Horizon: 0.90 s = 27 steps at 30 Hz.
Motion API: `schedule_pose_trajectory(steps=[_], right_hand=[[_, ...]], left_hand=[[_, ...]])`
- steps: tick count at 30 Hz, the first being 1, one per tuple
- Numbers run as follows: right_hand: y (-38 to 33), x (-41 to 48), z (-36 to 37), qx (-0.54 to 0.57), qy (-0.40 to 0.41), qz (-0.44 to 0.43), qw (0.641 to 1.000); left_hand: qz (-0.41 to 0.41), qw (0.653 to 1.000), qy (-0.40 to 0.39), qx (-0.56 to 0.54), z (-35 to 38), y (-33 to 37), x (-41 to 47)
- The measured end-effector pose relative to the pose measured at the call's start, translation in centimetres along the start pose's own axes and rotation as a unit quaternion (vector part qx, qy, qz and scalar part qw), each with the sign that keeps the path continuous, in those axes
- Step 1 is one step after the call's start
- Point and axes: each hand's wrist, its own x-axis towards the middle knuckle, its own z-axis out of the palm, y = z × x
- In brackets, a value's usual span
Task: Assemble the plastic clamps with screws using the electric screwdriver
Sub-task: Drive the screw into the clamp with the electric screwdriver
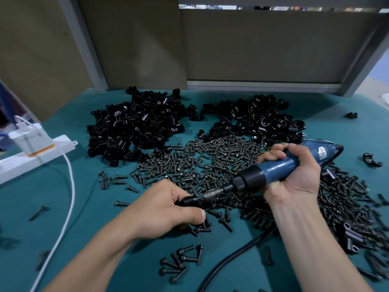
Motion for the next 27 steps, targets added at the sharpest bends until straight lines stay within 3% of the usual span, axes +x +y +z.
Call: schedule_pose_trajectory(steps=[18, 24, 27], right_hand=[[-0.14, 0.02, -0.05, -0.01, -0.012, -0.002, 1.0], [-0.25, 0.06, 0.01, -0.014, -0.016, -0.002, 1.0], [-0.43, -0.03, -0.09, -0.012, -0.019, -0.001, 1.0]], left_hand=[[-0.006, 1.0, 0.005, -0.024, 0.01, -0.19, 0.17], [0.001, 1.0, 0.03, -0.009, -0.04, -0.34, 0.11], [-0.009, 0.995, 0.089, 0.035, -0.29, -0.78, 0.31]])
